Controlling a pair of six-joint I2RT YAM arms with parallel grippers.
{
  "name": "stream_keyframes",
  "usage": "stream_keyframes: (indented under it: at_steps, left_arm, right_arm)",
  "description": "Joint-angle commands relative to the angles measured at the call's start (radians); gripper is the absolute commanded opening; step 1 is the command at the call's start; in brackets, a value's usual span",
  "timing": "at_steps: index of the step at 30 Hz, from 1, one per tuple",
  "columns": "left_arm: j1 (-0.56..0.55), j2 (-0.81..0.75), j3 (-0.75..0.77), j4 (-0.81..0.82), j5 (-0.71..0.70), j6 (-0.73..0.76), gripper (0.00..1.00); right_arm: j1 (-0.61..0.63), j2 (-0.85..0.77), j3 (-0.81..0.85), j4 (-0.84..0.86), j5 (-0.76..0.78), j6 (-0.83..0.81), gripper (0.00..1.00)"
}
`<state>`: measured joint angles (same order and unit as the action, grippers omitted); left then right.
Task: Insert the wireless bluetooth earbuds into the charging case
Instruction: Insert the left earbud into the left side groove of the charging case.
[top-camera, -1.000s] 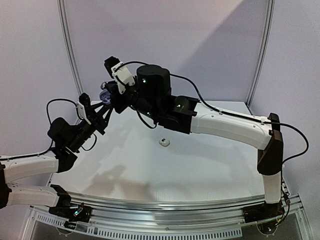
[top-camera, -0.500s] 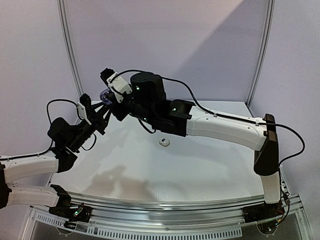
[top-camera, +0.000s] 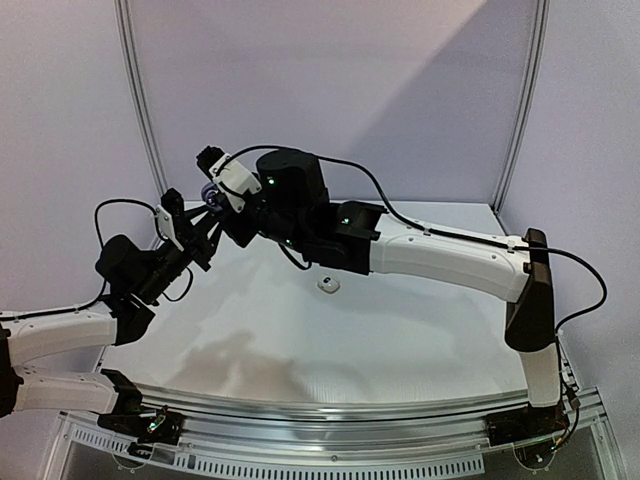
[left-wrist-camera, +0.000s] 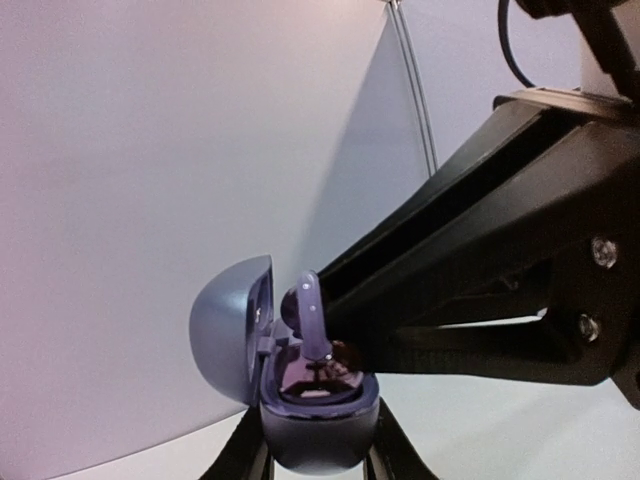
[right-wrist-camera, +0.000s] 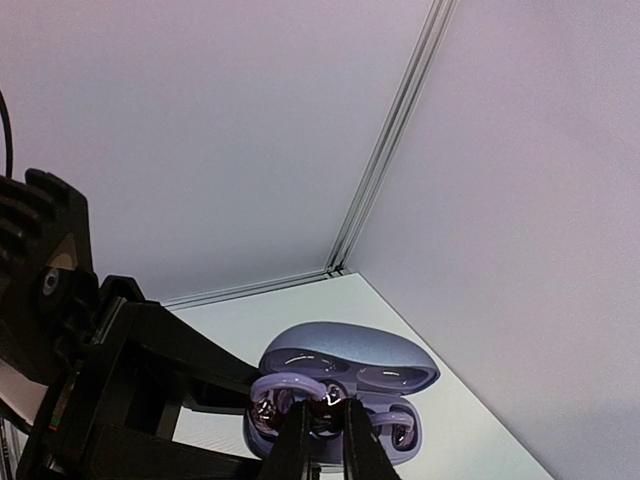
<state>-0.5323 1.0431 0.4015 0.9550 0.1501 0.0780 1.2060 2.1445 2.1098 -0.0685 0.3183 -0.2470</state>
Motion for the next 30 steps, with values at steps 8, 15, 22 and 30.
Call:
stream_keyframes:
  at_steps: [8, 15, 22, 30]
  left_arm:
    - [-0.006, -0.008, 0.0, 0.058, 0.026, 0.037, 0.0]
    - [-0.006, -0.005, 0.001, 0.066, 0.027, 0.051, 0.0]
    - [-0.006, -0.006, 0.007, 0.064, 0.041, 0.031, 0.0]
    - [-0.006, -0.012, 0.01, 0.055, 0.043, 0.031, 0.0]
  right_arm:
    - [-0.014, 0.031, 0.016, -0.127, -0.015, 0.033, 0.0]
    - [-0.017, 0.033, 0.019, -0.145, -0.05, 0.086, 0.05]
    - [-0.033, 0.036, 0.021, -0.165, -0.071, 0.127, 0.07]
    - [-0.035, 0.038, 0.015, -0.188, -0.068, 0.122, 0.07]
